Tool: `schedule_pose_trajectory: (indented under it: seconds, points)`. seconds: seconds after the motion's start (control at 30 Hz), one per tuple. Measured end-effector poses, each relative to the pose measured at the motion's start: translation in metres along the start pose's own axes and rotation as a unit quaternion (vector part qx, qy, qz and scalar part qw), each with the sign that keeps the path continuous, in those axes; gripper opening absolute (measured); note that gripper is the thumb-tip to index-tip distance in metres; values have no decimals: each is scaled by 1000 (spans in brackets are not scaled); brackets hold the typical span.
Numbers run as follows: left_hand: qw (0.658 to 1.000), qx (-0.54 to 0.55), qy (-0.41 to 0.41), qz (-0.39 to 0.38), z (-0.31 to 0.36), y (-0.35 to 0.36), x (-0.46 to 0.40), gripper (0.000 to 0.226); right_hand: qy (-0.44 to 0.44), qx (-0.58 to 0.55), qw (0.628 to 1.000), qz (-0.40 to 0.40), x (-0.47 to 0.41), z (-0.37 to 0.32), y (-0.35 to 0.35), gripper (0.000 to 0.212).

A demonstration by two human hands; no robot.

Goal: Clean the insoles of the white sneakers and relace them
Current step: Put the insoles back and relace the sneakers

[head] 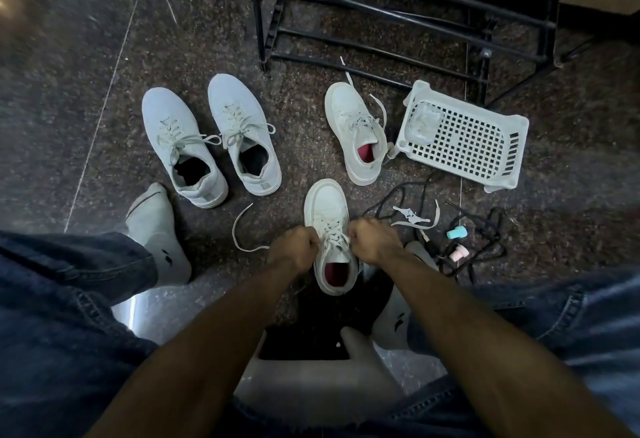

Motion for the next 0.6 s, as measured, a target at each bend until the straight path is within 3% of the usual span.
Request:
schedule_pose_trajectory:
  seconds: [0.23, 0.37, 0.4, 0.5, 0.6]
  points:
    - [1000, -14, -15, -12, 1, 0, -5, 15, 1, -48, 997, -60, -3, 9, -7, 12]
    - [999, 35, -10, -2, -4, -5, -3, 2, 14, -67, 996, -53, -3, 20, -15, 9]
    - [999, 40, 2, -3, -8, -6, -3, 8, 15, -65, 996, -51, -2, 23, -16, 5]
    - [997, -31, 62, -18, -15, -18, -3, 34, -5, -16, 999, -49, -1, 32, -22, 13]
    - [992, -115, 46, -16, -18, -35, -4, 31, -28, 43, 997, -53, 2, 43, -28, 15]
Point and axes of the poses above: each hand's wrist, its own x-axis away from the middle knuckle, its own y-axis out of the palm, z = x × y, the point moved 2 cm from there along -x, towards the middle knuckle, and after that the axes turned 6 degrees about x, right-handed, at the moved point
